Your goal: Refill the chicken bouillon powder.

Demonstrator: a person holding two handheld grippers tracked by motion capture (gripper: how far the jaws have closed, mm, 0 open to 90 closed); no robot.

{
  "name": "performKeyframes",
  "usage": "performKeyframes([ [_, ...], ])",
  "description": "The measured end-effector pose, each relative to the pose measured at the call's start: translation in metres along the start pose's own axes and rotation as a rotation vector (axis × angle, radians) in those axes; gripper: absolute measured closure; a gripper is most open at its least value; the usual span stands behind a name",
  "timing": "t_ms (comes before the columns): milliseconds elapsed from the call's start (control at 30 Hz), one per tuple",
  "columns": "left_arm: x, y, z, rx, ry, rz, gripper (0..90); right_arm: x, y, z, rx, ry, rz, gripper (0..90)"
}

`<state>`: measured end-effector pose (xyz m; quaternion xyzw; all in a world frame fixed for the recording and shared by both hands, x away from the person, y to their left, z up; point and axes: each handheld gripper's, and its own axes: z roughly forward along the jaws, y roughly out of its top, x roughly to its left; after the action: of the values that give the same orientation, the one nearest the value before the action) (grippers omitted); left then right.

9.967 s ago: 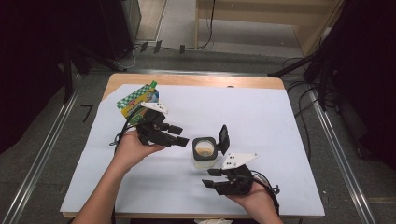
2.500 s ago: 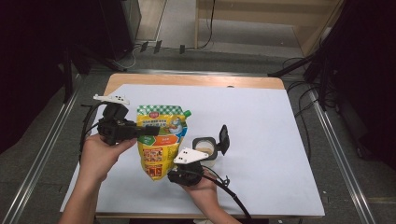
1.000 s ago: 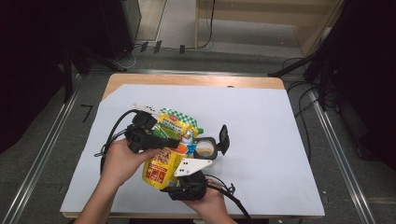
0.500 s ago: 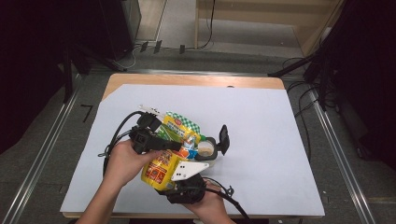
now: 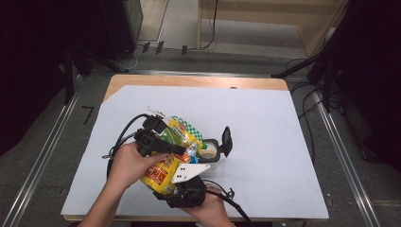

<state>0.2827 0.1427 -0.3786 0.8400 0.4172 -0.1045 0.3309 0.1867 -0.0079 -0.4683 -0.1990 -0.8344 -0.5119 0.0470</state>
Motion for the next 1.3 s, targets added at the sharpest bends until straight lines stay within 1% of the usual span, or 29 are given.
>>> performKeyframes([
  [100,0.001,0.001,0.003,0.01,-0.012,0.0,71.8,-0.003,-0.001,0.001,0.006,-0.004,0.004,64.3],
  [267,0.002,0.0,0.002,0.015,-0.029,0.026,67.7,-0.004,-0.002,0.0,0.003,-0.007,0.012,65.0],
  [367,0.002,-0.001,0.001,0.032,-0.043,0.039,64.5,-0.006,-0.002,-0.002,-0.006,0.004,0.027,65.0],
  [467,0.0,0.0,0.0,0.039,-0.035,0.053,63.6,-0.007,-0.002,-0.004,-0.018,0.019,0.046,65.0],
  [533,-0.001,0.001,0.0,0.049,-0.027,0.054,65.5,-0.008,-0.001,-0.005,-0.021,0.032,0.053,65.0],
  [567,-0.003,0.002,0.001,0.054,-0.016,0.047,66.4,-0.008,-0.001,-0.005,-0.02,0.034,0.053,65.0],
  [633,-0.004,0.004,-0.001,0.067,-0.004,0.046,68.8,-0.007,-0.001,-0.004,-0.026,0.043,0.061,64.8],
  [667,-0.005,0.006,-0.002,0.072,0.0,0.035,70.1,-0.007,0.0,-0.004,-0.029,0.048,0.061,64.7],
  [733,-0.005,0.009,-0.004,0.076,0.008,0.032,72.7,-0.007,0.002,-0.004,-0.039,0.06,0.064,64.4],
  [800,-0.005,0.014,-0.006,0.074,0.006,0.018,75.9,-0.007,0.005,-0.004,-0.04,0.056,0.047,64.1],
  [867,-0.004,0.017,-0.005,0.074,0.006,0.009,77.2,-0.007,0.007,-0.005,-0.038,0.057,0.045,63.6],
  [967,0.0,0.02,-0.003,0.08,-0.001,-0.028,77.9,-0.008,0.009,-0.005,-0.034,0.062,0.047,62.1],
  [1033,0.001,0.022,-0.002,0.085,-0.004,-0.03,78.7,-0.009,0.01,-0.004,-0.026,0.07,0.045,59.0],
  [1067,0.002,0.023,-0.001,0.096,-0.003,-0.019,79.5,-0.009,0.01,-0.003,-0.015,0.07,0.044,57.8],
  [1133,0.002,0.025,0.0,0.11,-0.006,-0.019,80.2,-0.008,0.01,-0.001,0.002,0.07,0.036,58.6],
  [1200,0.001,0.027,0.0,0.116,-0.004,-0.021,80.8,-0.006,0.009,-0.001,-0.004,0.054,0.033,58.9],
  [1267,0.001,0.029,0.001,0.122,0.002,-0.018,81.0,-0.007,0.01,0.0,-0.007,0.051,0.042,60.1],
  [1300,0.001,0.03,0.002,0.119,0.0,-0.023,80.9,-0.008,0.01,0.0,-0.008,0.047,0.045,60.9],
])
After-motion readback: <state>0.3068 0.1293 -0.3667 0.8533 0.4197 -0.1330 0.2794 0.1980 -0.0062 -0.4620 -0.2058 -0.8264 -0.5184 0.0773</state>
